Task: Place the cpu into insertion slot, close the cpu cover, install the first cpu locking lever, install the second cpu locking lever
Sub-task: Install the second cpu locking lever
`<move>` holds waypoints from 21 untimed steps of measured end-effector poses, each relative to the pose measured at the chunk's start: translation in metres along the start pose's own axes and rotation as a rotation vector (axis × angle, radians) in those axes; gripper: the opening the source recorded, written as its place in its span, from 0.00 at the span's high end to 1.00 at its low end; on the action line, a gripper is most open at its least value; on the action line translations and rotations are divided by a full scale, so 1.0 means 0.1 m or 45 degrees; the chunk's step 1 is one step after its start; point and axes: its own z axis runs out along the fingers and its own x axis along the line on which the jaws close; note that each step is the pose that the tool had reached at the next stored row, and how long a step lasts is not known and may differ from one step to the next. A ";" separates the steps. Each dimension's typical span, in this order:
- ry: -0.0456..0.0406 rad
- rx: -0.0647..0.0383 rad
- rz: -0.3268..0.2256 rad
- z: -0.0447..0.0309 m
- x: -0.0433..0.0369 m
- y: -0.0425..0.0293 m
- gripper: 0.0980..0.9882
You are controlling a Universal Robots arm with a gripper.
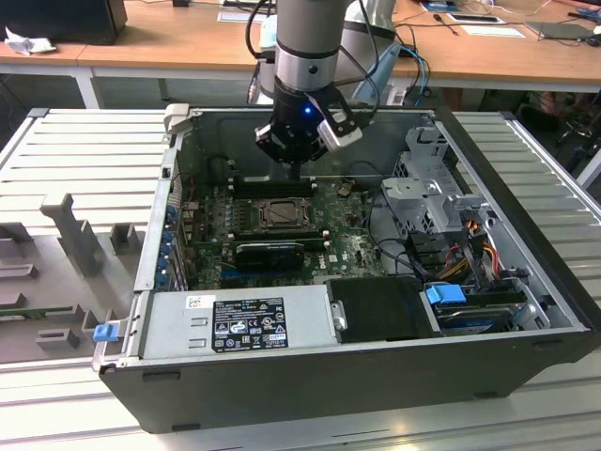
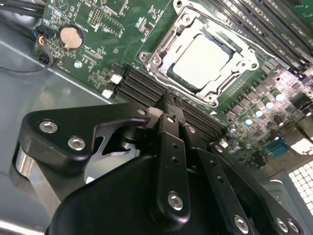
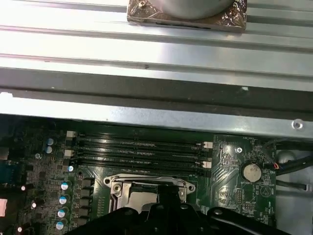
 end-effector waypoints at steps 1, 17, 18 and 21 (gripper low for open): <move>0.000 0.000 0.000 -0.002 0.001 -0.016 0.99; 0.016 -0.004 0.000 0.094 0.042 -0.581 0.99; 0.016 -0.008 0.000 0.091 0.044 -0.614 0.99; 0.015 -0.022 -0.001 0.084 0.056 -0.682 0.99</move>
